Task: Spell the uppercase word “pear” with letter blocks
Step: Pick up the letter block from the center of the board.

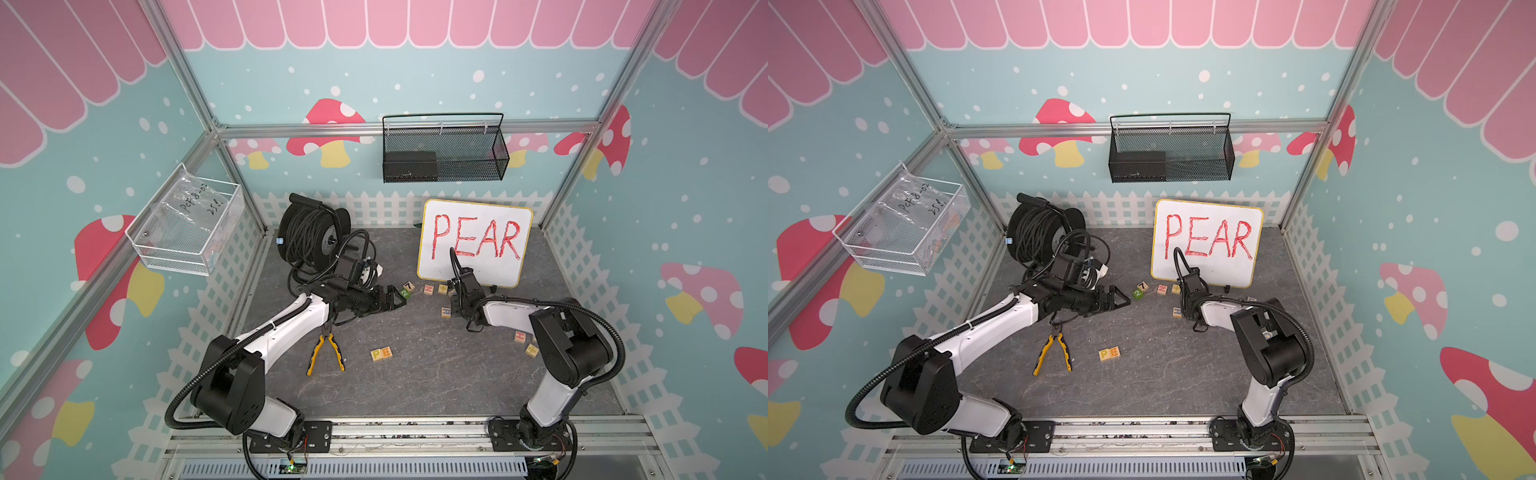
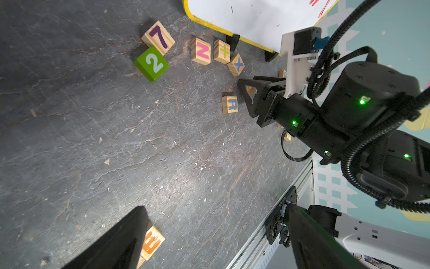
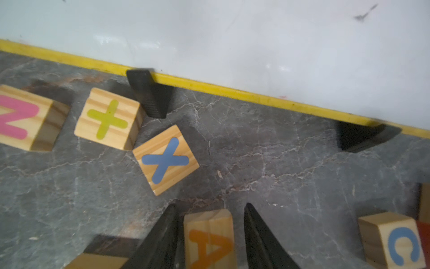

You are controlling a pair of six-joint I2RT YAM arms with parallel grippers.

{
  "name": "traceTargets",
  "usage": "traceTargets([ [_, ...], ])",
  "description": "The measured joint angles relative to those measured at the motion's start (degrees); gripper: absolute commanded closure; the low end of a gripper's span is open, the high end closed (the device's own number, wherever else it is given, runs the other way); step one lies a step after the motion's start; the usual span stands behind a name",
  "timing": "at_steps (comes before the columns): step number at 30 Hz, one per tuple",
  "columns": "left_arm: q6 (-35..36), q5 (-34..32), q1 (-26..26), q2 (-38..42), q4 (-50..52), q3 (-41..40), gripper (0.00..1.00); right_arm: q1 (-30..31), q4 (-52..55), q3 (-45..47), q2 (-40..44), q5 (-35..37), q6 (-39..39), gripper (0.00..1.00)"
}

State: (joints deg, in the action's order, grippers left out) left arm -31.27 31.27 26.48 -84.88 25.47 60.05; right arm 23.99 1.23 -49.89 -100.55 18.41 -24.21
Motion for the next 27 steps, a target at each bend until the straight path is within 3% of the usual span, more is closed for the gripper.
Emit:
traceTargets([
  [5, 0.2, -0.72, 0.0, 0.0, 0.5, 0.11, 0.03, -0.04, -1.01, 0.63, 0.07, -0.2, -0.04, 0.67],
  [13, 0.57, -1.97, -0.09, 0.0, 1.42, 0.26, 0.04, -0.04, 0.33, 3.76, 3.98, -0.85, -0.02, 0.7],
  [20, 0.94, -3.15, -0.09, 0.17, 2.03, 0.48, 0.04, 0.11, 3.76, 4.07, 15.56, -4.44, 2.45, 0.71],
  [23, 1.11, -3.56, -0.09, 0.46, 2.14, 0.48, 0.04, 2.56, 4.2, 4.07, 19.37, -5.46, 4.33, 0.71],
  [27, 1.51, -4.61, -0.11, 1.38, 2.34, 0.52, 0.04, 11.34, 5.53, 4.04, 19.93, -5.68, 7.69, 0.7],
])
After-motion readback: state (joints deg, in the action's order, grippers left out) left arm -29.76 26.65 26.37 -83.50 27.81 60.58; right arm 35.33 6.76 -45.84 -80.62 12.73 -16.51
